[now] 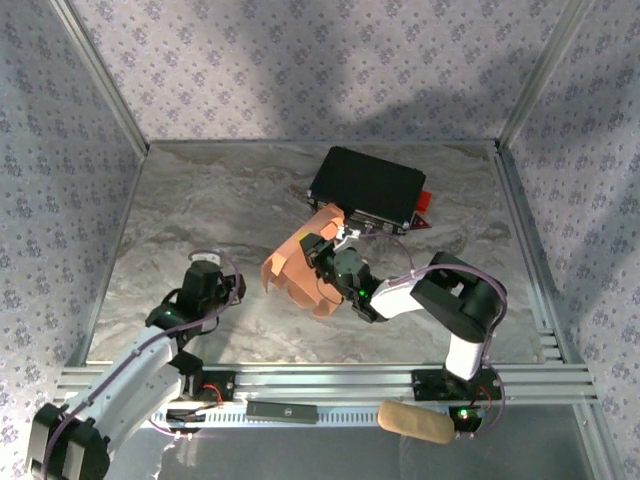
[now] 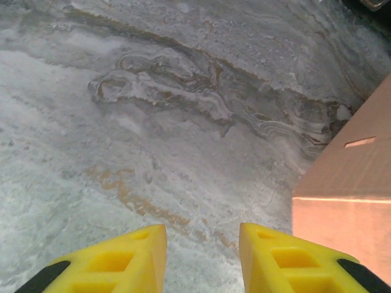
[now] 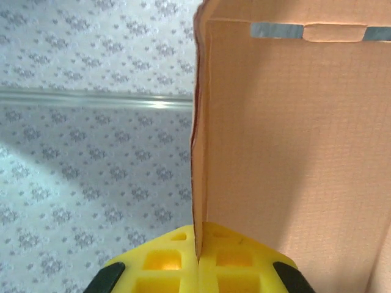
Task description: Fold the paper box
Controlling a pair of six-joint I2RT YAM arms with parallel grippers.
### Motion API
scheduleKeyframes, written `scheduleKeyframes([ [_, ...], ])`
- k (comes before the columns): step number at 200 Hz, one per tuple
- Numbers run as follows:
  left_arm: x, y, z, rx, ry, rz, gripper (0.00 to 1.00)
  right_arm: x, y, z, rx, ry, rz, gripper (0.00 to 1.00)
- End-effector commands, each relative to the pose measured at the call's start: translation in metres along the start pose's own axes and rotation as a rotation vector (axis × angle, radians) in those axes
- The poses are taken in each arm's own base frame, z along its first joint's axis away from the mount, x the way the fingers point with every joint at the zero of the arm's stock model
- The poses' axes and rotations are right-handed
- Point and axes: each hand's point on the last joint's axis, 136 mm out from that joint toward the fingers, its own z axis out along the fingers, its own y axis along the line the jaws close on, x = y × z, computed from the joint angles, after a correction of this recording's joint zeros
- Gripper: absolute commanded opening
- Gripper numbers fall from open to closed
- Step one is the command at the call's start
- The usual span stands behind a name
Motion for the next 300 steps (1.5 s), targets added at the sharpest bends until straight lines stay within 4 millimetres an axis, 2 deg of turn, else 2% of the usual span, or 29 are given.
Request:
scheduleKeyframes([
  [1, -0.035, -0.034, 0.0, 0.183, -0.092, 0.042, 0.32, -0.012, -0.004, -0.009, -0.023, -0.13, 0.049, 0.0],
  [30, -0.043, -0.05, 0.01, 0.268, -0.132, 0.087, 0.3, -0.017, -0.013, -0.014, 0.003, -0.189, 0.083, 0.0],
  [73, -0.027, -0.071, 0.031, 0.325, -0.096, 0.198, 0.25, -0.021, -0.023, -0.011, 0.014, -0.2, 0.128, 0.0],
  [175, -0.003, -0.107, 0.041, 0.378, -0.093, 0.304, 0.26, -0.019, -0.026, -0.007, 0.005, -0.189, 0.155, 0.0],
  [216, 0.003, -0.113, 0.039, 0.405, -0.116, 0.352, 0.26, -0.019, -0.027, -0.007, 0.015, -0.186, 0.167, 0.0],
  [270, 0.02, -0.096, 0.034, 0.367, -0.077, 0.43, 0.27, -0.024, -0.026, -0.012, 0.041, -0.199, 0.153, 0.0],
  [288, 0.024, -0.093, 0.029, 0.38, -0.081, 0.421, 0.32, -0.025, -0.028, -0.013, 0.046, -0.199, 0.151, 0.0],
  [300, 0.025, -0.094, 0.027, 0.38, -0.058, 0.391, 0.39, -0.026, -0.028, -0.012, 0.047, -0.196, 0.152, 0.0],
])
